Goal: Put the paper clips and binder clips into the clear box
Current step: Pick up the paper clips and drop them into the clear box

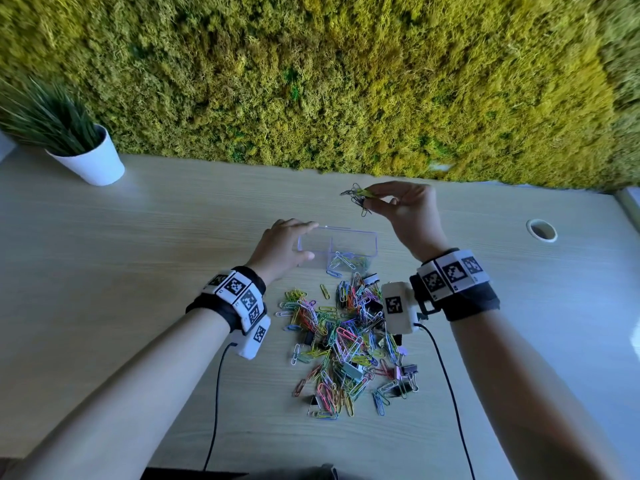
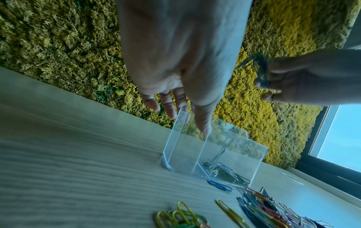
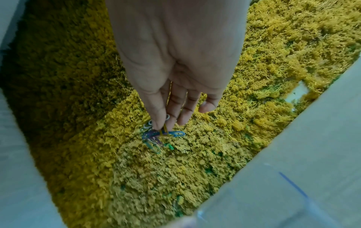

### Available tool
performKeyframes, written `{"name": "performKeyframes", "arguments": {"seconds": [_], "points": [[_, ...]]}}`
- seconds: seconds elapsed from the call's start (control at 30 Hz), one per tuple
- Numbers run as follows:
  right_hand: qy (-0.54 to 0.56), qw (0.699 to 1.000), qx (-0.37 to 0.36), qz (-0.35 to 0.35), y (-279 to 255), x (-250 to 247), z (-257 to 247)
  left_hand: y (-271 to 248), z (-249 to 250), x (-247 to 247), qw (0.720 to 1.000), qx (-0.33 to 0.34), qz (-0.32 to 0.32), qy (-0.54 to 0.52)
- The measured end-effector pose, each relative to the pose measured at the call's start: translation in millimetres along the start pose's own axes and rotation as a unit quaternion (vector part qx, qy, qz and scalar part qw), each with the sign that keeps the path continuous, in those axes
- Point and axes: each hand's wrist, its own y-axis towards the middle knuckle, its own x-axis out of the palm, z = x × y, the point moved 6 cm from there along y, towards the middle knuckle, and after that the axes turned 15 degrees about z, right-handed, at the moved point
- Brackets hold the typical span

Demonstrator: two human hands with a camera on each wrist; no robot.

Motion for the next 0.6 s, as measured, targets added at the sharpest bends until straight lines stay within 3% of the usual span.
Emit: {"name": "performKeyframes", "arguments": {"seconds": [0.2,0.43,0.5,0.6], "points": [[-0.153,0.986,-0.043,-0.043,-25,11,35,-2,0,-1,1.000,-0.005,0.012,-0.020],[-0.162,0.985,-0.061,-0.026,-50,6,48,-3,3,-2,1.000,0.010,0.015,-0.008],[-0.174,0.980,-0.083,-0.058,-64,7,46,-7,3,-2,1.000,0.013,0.007,0.016],[-0.247,0.952,-0.069,-0.166,-87,14,62,-19,-4,-6,0.999,-0.005,0.013,0.045]]}}
